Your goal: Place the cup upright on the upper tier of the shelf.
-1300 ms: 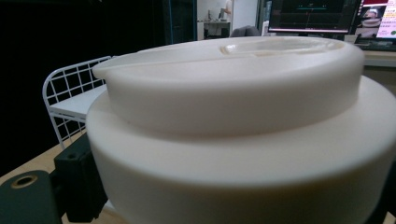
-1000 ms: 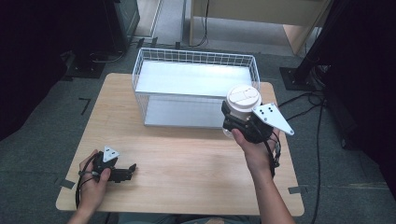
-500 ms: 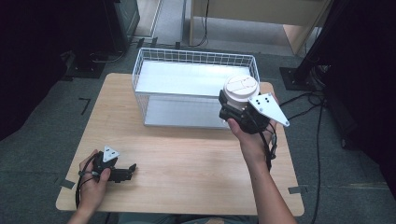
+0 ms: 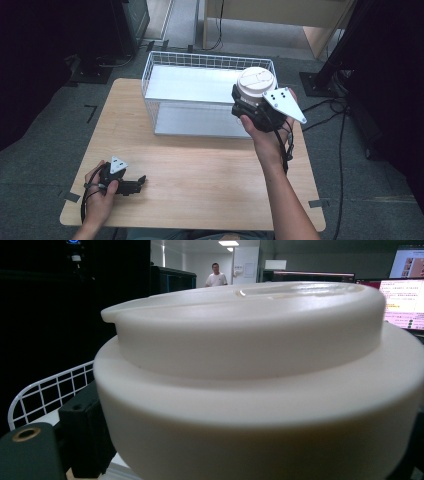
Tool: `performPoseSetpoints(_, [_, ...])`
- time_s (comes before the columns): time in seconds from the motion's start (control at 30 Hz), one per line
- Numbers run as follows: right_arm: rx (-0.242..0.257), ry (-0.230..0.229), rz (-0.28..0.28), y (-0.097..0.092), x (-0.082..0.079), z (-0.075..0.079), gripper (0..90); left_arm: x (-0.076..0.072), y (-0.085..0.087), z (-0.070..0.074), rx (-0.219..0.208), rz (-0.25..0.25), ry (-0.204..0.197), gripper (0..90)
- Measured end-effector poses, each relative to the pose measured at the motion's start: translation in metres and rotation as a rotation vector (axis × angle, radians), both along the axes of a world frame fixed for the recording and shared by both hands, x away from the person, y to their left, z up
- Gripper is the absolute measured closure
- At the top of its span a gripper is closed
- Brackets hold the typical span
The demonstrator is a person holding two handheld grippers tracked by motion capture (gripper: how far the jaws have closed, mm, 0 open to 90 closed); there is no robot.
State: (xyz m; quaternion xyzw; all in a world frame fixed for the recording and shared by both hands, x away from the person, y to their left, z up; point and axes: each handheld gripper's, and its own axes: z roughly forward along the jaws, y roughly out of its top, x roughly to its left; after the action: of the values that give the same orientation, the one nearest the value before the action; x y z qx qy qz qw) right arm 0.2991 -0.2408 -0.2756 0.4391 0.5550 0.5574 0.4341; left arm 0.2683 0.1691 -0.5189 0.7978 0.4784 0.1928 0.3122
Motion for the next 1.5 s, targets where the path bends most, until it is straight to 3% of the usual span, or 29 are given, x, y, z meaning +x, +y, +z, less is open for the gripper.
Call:
performPoseSetpoints(0.87, [0.006,-0.002,-0.037,0.01,0.048,0.02,9.3,0.0,0.001,0.0,-0.005,-0.001,0.002,0.0])
performPoseSetpoints(1.23, [0.015,0.023,-0.051,0.016,0.072,0.016,9.3,0.0,0.001,0.0,-0.018,-0.001,0.001,0.0])
performPoseSetpoints(1.5, [-0.004,0.043,-0.069,0.015,0.094,0.013,9.3,0.0,0.002,0.0,-0.019,-0.003,0.001,0.0])
